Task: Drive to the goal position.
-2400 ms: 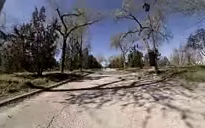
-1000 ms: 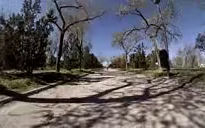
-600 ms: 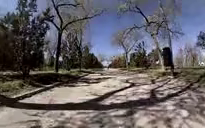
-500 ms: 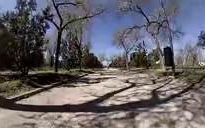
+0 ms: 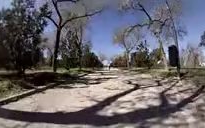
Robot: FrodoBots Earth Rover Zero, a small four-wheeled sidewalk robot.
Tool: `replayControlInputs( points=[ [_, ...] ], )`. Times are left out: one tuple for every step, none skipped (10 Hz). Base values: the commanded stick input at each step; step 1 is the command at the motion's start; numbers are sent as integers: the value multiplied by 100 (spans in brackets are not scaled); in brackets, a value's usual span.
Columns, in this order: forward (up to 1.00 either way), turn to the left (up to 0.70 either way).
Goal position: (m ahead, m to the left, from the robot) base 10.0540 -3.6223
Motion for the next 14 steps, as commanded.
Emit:
replayControlInputs(
  points=[
    [0, 0],
    [0, 0],
    [0, 0],
    [0, 0],
    [0, 0],
    [0, 0],
    [0, 0],
    [0, 0],
    [2, 0],
    [10, 0],
    [85, 0],
    [85, 0],
    [85, 0],
    [85, 0]
  ],
)
